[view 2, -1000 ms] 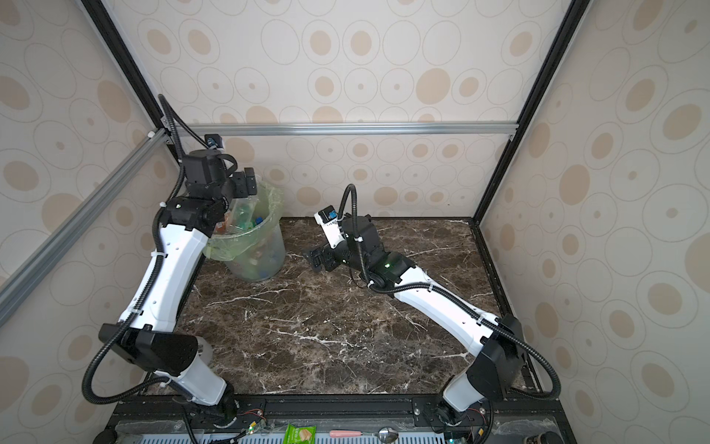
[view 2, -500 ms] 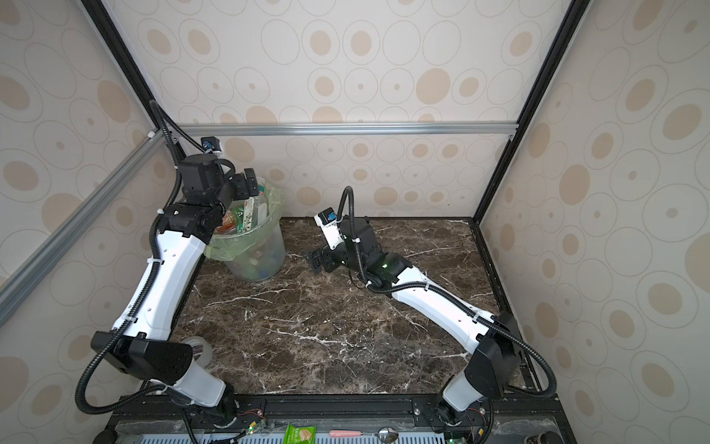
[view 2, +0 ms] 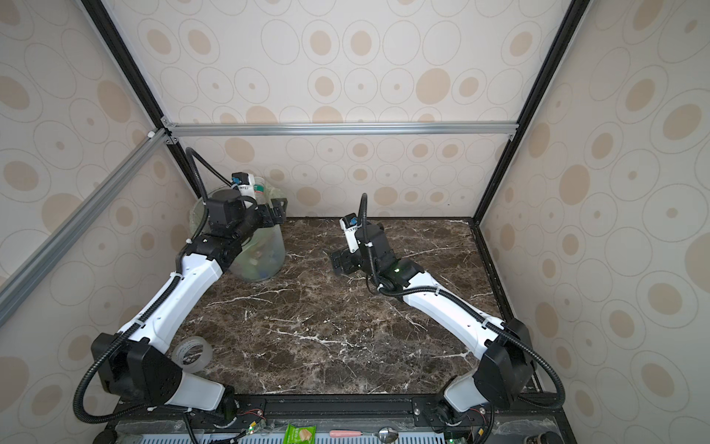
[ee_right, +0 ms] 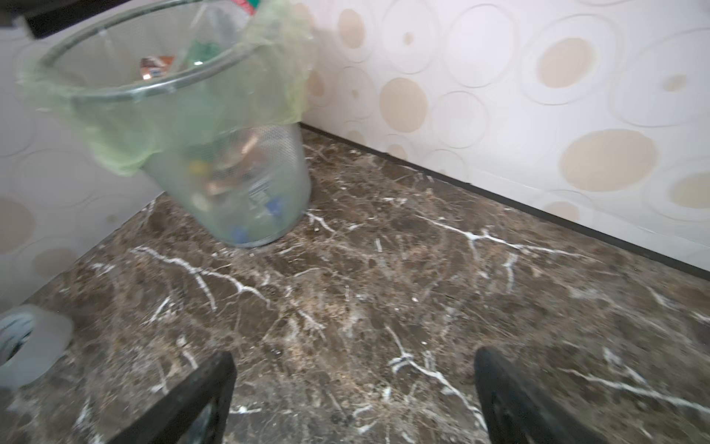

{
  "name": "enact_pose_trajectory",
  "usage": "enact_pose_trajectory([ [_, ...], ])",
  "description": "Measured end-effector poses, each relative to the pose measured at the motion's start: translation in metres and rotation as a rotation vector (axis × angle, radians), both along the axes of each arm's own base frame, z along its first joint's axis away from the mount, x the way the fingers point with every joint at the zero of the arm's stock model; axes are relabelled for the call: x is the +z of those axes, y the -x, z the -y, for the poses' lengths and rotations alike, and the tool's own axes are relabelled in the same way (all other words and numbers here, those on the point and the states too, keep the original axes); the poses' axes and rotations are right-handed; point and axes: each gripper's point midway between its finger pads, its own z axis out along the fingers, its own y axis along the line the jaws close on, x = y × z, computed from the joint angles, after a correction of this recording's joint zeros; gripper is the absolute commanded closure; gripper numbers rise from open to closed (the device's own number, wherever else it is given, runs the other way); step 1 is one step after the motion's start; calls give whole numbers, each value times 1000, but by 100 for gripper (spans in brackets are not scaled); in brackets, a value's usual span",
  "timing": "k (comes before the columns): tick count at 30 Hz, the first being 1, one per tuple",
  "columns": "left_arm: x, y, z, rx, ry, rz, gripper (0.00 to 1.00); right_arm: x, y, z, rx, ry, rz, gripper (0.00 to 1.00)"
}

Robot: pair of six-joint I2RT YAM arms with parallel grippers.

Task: Throw the plastic bottles in the bin
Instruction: Reset both arms

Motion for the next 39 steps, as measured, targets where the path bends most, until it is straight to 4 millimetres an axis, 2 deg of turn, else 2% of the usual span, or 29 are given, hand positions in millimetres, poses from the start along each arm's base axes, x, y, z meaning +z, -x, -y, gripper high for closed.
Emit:
enact_pose_trajectory([
  [3,-2,13,26,-61,8,64,1,-2,-18,42,-149,14,-1,0],
  [6,-16,22,48,-105,-7,103,1,-19,-27,84,-299,50,-20,0],
  [10,-62,33,61,-115,-84,114,1,-55,-28,141,-478,131,-42,0],
  [12,-93,39,57,-94,-130,110,1,-74,-25,169,-565,175,-42,0],
  [15,-142,50,34,-17,-224,97,1,-99,-21,208,-681,218,-52,0],
  [17,-166,57,11,71,-302,88,1,-112,-18,231,-750,240,-45,0],
  [18,-171,59,1,112,-330,89,1,-117,-17,239,-777,255,-36,0],
  [22,-181,69,-48,305,-395,117,1,-132,-15,252,-811,331,23,0],
  [26,-210,94,-105,470,-434,91,1,-143,-17,259,-825,413,63,0],
  [29,-217,105,-132,535,-444,80,1,-144,-16,262,-839,429,93,0],
  [32,-204,105,-145,584,-427,124,1,-145,-14,265,-845,422,120,0],
  [35,-198,104,-148,589,-416,150,1,-150,-10,266,-842,421,137,0],
  [37,-199,102,-148,584,-410,161,1,-153,-7,268,-838,422,143,0],
  [39,-208,103,-150,575,-408,161,1,-155,-6,269,-834,419,154,0],
])
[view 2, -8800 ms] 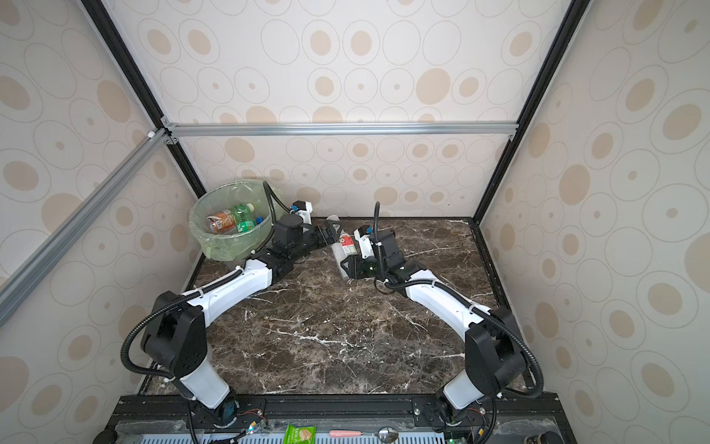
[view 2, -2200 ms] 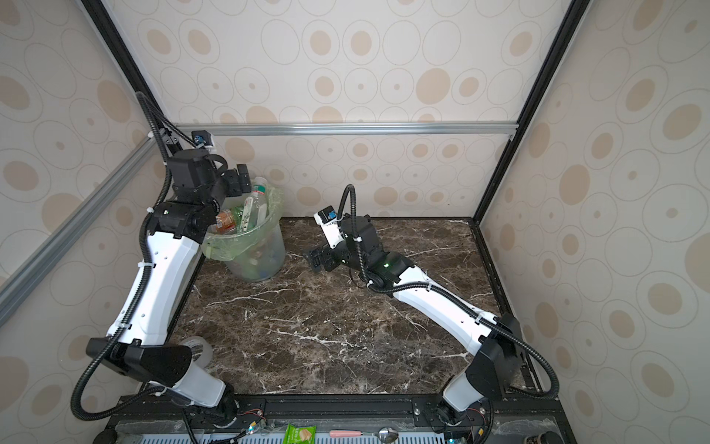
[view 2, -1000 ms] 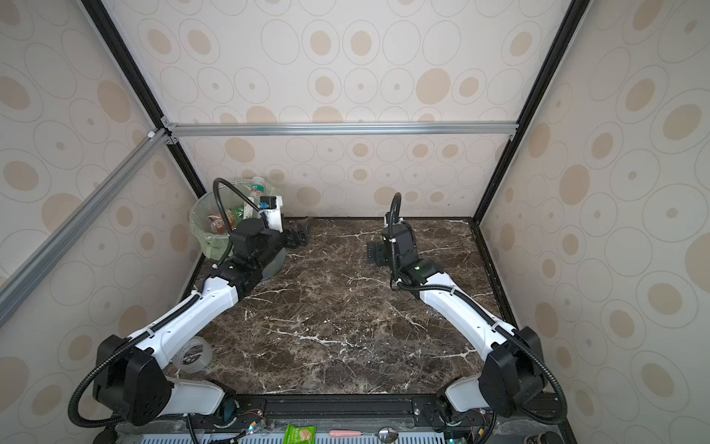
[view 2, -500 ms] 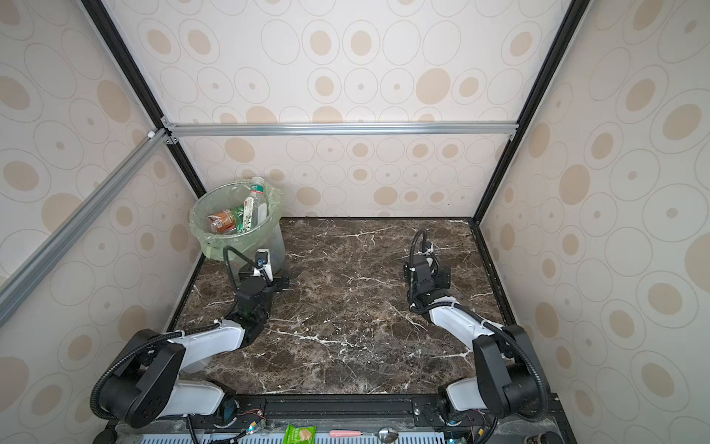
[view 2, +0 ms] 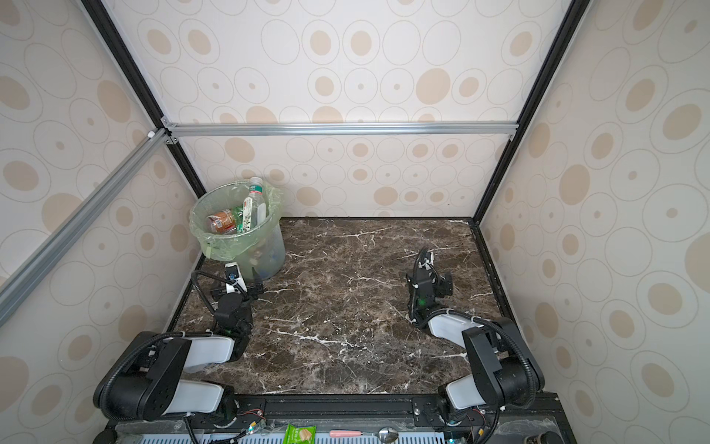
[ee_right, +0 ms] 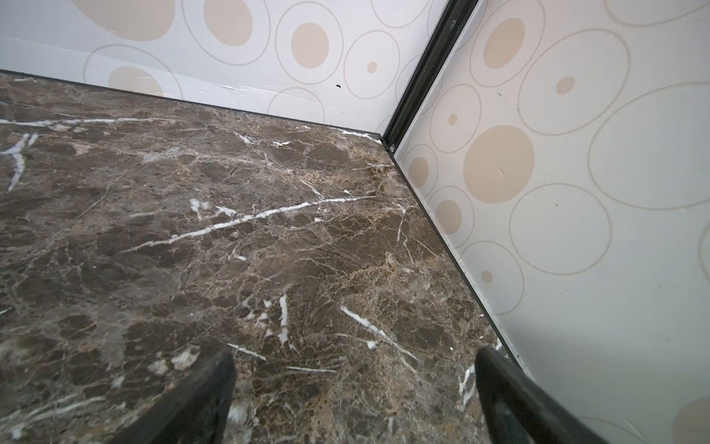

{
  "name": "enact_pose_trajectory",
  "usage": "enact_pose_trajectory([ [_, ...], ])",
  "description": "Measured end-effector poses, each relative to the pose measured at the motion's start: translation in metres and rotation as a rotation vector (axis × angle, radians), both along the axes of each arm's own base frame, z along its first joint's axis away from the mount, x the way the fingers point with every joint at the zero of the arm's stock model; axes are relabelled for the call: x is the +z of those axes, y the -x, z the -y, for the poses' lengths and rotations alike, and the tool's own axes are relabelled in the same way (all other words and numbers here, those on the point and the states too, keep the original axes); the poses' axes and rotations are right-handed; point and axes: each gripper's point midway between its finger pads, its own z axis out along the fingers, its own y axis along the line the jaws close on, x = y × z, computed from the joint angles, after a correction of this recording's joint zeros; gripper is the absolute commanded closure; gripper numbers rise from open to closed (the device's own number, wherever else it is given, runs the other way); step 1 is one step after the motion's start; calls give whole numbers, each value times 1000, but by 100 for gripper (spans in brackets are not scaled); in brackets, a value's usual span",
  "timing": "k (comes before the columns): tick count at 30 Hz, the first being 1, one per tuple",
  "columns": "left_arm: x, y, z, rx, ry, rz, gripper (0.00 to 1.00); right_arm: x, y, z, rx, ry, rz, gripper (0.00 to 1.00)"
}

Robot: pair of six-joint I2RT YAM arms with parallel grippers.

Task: Throw the plastic bottles in the bin
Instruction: Reset both arms

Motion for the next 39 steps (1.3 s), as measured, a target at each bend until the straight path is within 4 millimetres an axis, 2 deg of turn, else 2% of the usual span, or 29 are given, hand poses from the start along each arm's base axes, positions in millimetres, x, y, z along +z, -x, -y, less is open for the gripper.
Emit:
enact_pose_trajectory([
  [5,-50,23,-3,-46,-13,-94,1,0,-3,-5,41,-12,31,0],
  [7,-57,23,1,-71,-13,-113,1,-5,-1,-6,54,-15,39,0],
  [11,-37,8,5,-105,2,-41,1,-22,3,-7,77,-12,24,0],
  [16,-22,-10,-4,-85,36,0,1,-29,3,-10,96,-9,29,0],
  [21,-30,-12,-13,-68,68,-25,1,-27,-1,-4,100,-47,49,0],
  [26,-32,-12,-12,-74,77,-32,1,-28,-5,37,54,-176,97,2],
  [27,-32,-12,-12,-75,78,-32,1,-34,-4,40,52,-195,77,2],
  [33,-34,-12,-12,-75,80,-38,1,-47,-5,27,111,-249,33,0],
  [39,-34,-12,-12,-75,80,-40,1,-50,-6,23,130,-260,19,0],
])
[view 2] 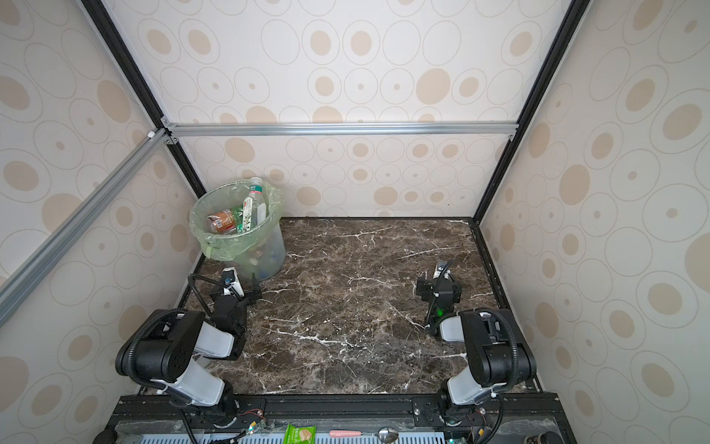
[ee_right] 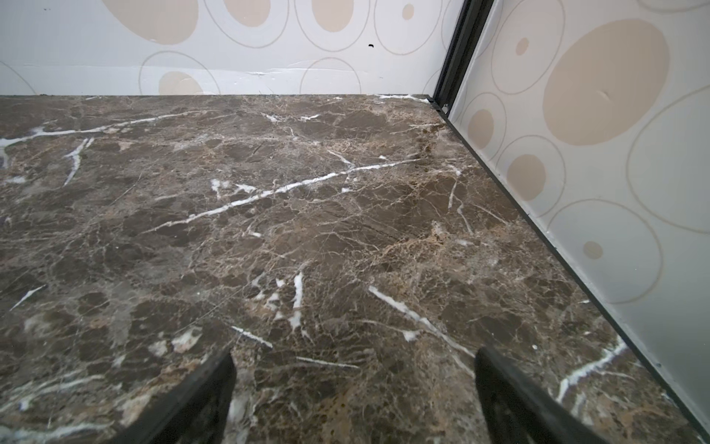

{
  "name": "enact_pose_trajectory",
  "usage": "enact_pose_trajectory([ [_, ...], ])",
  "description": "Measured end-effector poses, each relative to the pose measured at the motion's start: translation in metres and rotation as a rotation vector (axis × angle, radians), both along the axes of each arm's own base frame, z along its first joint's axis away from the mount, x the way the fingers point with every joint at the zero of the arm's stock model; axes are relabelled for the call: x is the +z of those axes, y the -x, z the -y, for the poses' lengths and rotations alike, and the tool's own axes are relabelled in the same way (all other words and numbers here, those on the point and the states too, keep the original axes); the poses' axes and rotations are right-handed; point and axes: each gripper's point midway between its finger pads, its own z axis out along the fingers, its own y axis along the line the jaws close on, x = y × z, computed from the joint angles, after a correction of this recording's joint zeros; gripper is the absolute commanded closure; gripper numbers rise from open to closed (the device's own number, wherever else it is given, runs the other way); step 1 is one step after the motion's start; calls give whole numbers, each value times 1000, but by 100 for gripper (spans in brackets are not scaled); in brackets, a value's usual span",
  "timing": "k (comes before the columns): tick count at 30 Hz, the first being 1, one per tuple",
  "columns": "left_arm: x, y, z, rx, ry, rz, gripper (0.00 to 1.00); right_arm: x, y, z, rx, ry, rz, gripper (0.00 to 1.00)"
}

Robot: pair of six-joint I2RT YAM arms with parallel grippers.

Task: Throw the plastic bottles in the bin
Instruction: Reset both arms

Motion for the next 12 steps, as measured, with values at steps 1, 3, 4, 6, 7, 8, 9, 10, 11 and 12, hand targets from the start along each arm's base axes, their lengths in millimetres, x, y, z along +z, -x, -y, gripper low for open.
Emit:
enact_pose_trajectory([
  [1,0,0,0,0,0,-1,1,0,0,0,1,-1,1,0],
  [3,-1,0,0,0,0,-3,1,0,0,-1,3,-2,0,0],
  [4,-1,0,0,0,0,-5,1,-1,0,-1,4,-2,-5,0],
  [6,-2,0,0,-2,0,-8,1,-2,0,-1,4,-2,-9,0],
  [7,-2,0,0,-3,0,-9,1,-2,0,-1,4,-2,-8,0],
  [8,-2,0,1,-4,0,-10,1,-2,0,-1,4,-2,-8,0],
  [9,-3,0,1,-4,0,-11,1,-2,1,-1,4,-2,-10,0],
  [10,-3,0,1,-4,0,-12,1,-3,1,-1,4,-2,-13,0],
  [11,-3,0,1,-5,0,-13,1,-3,1,-1,4,-2,-13,0],
  [12,-3,0,1,-6,0,-12,1,-3,1,-1,4,-2,-13,0],
])
